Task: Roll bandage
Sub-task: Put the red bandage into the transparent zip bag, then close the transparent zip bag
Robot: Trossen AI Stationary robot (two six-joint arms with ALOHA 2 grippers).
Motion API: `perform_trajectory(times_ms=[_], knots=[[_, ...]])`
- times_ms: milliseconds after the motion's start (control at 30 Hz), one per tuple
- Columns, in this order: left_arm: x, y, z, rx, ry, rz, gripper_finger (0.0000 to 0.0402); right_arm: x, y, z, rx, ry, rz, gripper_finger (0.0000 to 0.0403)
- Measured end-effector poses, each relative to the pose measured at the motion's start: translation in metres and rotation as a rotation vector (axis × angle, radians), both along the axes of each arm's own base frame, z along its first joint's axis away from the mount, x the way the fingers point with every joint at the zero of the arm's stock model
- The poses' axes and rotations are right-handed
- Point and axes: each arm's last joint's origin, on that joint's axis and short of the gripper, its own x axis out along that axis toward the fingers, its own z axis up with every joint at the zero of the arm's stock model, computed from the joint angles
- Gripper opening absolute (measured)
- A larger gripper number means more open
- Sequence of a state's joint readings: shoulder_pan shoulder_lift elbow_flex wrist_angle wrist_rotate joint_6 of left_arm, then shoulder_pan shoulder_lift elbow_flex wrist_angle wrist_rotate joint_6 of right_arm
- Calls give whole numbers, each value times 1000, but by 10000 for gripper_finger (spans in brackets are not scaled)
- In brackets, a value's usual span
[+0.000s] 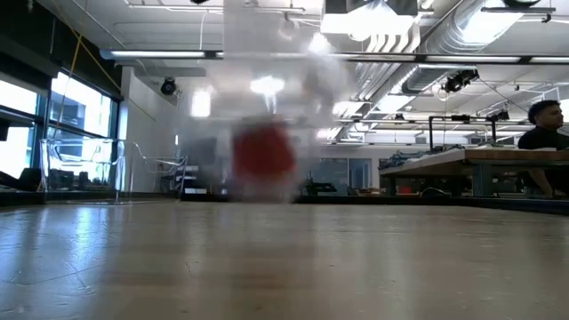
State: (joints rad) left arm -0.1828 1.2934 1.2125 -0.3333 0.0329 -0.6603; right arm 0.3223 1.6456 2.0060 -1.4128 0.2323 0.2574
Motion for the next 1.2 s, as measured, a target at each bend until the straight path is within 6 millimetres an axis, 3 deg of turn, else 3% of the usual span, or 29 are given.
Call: perform_trajectory(times_ms=[133,300,533,733,1000,1200], knots=[[1,-8,6,-2,-66,-46,5,-1,3,-1,-38,-6,16,134],[0,-13,6,19,-69,-71,1,2,5,-31,-9,79,2,176],[-4,-11,-3,47,22,-40,1,13,46,-108,221,80,346,183],[-8,-22,-6,11,67,-13,1,10,72,-173,199,-37,569,183],[-10,-45,-11,9,79,47,1,0,56,-248,48,-97,621,183],[-6,-54,-20,-35,122,63,1,14,46,-285,11,-180,643,176]])
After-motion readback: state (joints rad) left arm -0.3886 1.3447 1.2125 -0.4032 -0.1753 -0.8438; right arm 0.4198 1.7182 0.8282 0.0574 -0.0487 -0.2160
